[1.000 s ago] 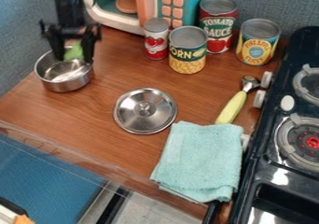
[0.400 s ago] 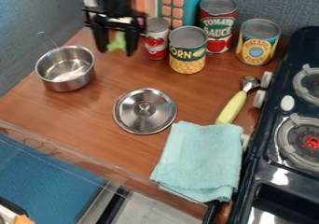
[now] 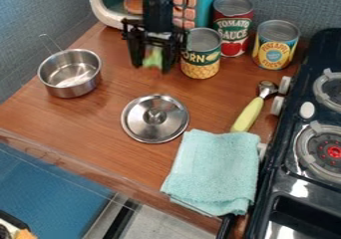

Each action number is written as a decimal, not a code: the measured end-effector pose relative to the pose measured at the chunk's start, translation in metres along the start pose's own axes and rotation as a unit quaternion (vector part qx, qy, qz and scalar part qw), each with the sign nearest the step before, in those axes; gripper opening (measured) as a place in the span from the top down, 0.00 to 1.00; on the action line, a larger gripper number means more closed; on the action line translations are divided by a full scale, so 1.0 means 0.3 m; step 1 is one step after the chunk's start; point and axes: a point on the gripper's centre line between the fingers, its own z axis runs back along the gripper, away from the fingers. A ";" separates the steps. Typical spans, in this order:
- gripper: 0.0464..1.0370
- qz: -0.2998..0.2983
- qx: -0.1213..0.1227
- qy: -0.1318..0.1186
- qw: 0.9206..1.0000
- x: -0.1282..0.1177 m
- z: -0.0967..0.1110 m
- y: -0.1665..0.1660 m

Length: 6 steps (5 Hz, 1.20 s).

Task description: Remove the green object from the pot and put it at the center of the table

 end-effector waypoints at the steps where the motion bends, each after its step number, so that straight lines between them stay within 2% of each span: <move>1: 0.29 0.010 0.008 0.008 1.000 0.003 -0.026 0.048; 3: 0.29 0.018 0.018 0.011 1.000 -0.001 -0.049 0.105; 4: 0.29 0.017 0.021 0.025 0.999 -0.016 -0.098 0.114; 5: 0.29 0.020 0.027 0.030 0.999 -0.028 -0.111 0.121; 6: 0.19 0.018 0.029 0.030 0.999 -0.031 -0.117 0.121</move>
